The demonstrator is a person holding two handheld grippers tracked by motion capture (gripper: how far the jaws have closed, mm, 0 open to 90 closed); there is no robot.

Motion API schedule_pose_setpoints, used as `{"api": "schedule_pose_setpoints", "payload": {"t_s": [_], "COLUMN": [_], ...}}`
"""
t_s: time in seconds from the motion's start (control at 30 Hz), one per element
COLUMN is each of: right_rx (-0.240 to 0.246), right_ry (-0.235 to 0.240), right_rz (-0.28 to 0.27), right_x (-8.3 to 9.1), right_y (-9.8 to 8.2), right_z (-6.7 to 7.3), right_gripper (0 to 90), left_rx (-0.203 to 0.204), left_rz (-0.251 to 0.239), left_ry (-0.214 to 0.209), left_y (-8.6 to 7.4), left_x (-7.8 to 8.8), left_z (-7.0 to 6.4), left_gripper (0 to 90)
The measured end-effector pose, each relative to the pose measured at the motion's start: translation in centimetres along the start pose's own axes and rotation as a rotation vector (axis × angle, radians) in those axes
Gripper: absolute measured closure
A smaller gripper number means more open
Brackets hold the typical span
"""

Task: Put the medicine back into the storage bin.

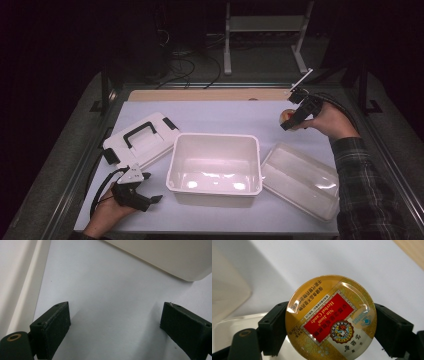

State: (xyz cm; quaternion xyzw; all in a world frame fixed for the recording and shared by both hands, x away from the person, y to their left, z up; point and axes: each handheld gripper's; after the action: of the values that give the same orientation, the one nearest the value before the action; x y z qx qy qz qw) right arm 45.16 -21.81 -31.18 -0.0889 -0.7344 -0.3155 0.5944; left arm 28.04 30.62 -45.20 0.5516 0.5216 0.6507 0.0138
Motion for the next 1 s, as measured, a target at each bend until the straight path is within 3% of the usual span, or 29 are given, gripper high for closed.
{"api": "schedule_pose_setpoints", "payload": {"t_s": [0.27, 0.53, 1.0], "right_rx": [0.099, 0.198, 0.351], "right_ry": [0.011, 0.047, 0.118], "right_rz": [-0.038, -0.079, -0.127], "right_x": [3.0, 4.5, 4.3], "right_y": [2.0, 3.7, 6.1], "right_z": [3.1, 6.1, 10.7], "right_gripper": [20.0, 20.0, 20.0], "left_rx": [0.002, 0.001, 0.001], "left_rz": [-0.002, 0.0, -0.001], "left_ry": [0.0, 0.0, 0.0], "left_y": [0.0, 0.0, 0.0], "left_x": [0.0, 0.0, 0.0], "left_z": [0.0, 0.0, 0.0], "left_gripper": [8.3, 8.3, 8.3]}}
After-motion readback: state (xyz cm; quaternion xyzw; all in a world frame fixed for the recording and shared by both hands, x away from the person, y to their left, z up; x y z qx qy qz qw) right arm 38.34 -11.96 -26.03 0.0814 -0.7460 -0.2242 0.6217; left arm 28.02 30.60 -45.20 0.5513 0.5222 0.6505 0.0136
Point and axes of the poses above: each handheld gripper's, and its own axes: x roughly backward along the jaws, y roughly out of its top, z roughly to its left, and after that the axes turned 12 degrees about x, right-handed
